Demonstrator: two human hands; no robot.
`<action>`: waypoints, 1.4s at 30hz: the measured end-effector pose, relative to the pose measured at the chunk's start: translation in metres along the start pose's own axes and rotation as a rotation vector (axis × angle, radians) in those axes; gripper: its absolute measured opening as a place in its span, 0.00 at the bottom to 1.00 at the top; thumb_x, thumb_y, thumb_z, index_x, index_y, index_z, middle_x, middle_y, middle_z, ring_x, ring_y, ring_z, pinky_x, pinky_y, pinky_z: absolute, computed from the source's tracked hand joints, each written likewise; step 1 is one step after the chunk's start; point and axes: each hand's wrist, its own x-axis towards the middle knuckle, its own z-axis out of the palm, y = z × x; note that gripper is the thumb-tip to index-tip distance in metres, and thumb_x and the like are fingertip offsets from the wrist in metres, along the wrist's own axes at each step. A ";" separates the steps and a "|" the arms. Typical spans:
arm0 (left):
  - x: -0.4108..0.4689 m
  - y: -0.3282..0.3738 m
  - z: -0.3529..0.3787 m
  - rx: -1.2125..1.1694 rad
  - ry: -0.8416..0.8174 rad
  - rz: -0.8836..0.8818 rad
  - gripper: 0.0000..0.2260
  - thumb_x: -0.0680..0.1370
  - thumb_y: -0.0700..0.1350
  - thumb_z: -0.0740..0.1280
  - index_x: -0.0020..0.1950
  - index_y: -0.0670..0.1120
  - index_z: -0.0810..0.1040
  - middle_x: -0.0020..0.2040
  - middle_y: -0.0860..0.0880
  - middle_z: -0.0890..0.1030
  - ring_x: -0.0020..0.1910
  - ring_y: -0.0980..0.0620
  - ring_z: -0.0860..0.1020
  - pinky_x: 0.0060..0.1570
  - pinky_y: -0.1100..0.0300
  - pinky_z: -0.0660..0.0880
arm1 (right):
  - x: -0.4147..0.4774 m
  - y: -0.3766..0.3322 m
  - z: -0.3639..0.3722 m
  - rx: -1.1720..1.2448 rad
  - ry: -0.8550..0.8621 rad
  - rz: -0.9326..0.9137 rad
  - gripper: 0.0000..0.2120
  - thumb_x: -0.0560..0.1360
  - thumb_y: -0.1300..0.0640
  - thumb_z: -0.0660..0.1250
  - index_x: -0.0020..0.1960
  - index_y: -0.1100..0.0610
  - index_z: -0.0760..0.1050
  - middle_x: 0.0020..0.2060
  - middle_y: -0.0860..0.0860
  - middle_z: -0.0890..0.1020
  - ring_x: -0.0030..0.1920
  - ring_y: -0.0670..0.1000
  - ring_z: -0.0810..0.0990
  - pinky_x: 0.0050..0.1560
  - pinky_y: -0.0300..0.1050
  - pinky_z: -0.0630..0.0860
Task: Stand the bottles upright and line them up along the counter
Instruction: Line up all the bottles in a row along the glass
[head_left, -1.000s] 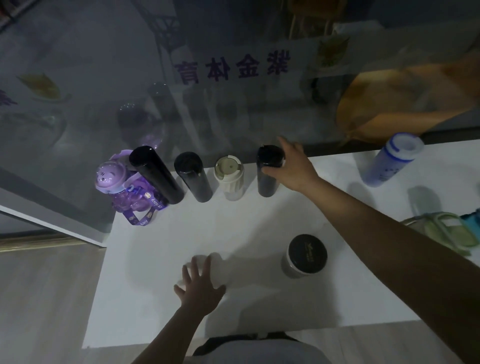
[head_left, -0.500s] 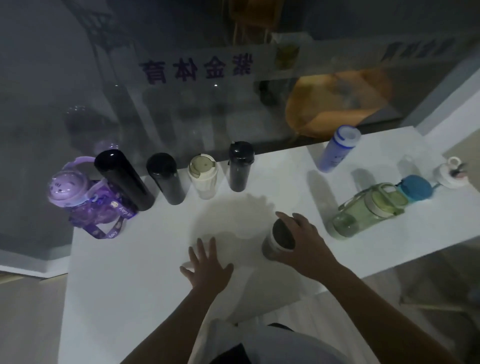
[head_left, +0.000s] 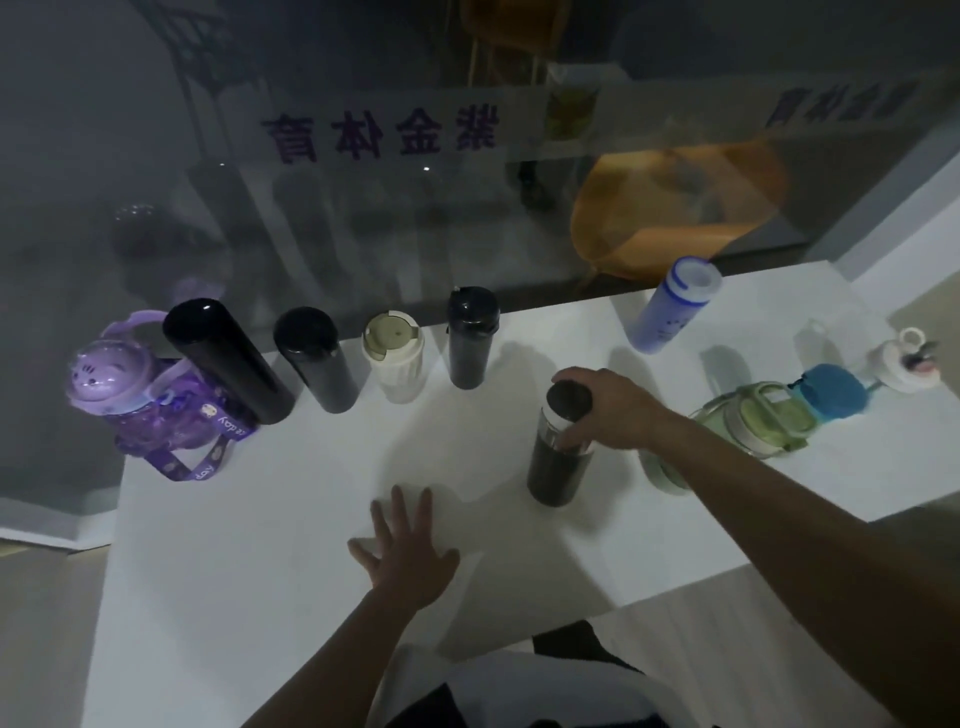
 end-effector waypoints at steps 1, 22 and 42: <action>0.000 0.000 0.000 0.007 0.001 -0.001 0.40 0.75 0.66 0.57 0.76 0.59 0.33 0.77 0.49 0.29 0.76 0.42 0.31 0.69 0.28 0.42 | 0.012 -0.001 -0.008 -0.005 -0.004 -0.020 0.34 0.61 0.50 0.79 0.64 0.45 0.70 0.60 0.50 0.76 0.57 0.55 0.76 0.57 0.54 0.77; 0.001 0.021 -0.002 -0.083 0.085 -0.137 0.41 0.72 0.64 0.63 0.75 0.67 0.38 0.79 0.54 0.36 0.78 0.46 0.36 0.69 0.31 0.49 | 0.135 -0.007 -0.036 0.014 0.228 -0.129 0.36 0.68 0.50 0.74 0.72 0.44 0.62 0.67 0.56 0.64 0.63 0.63 0.71 0.61 0.57 0.74; 0.017 0.071 -0.020 -0.076 0.077 0.111 0.36 0.75 0.61 0.63 0.78 0.59 0.49 0.80 0.48 0.43 0.78 0.42 0.43 0.75 0.41 0.47 | -0.019 0.031 -0.101 0.225 0.409 -0.008 0.25 0.70 0.45 0.72 0.65 0.49 0.74 0.63 0.49 0.76 0.62 0.53 0.75 0.57 0.45 0.70</action>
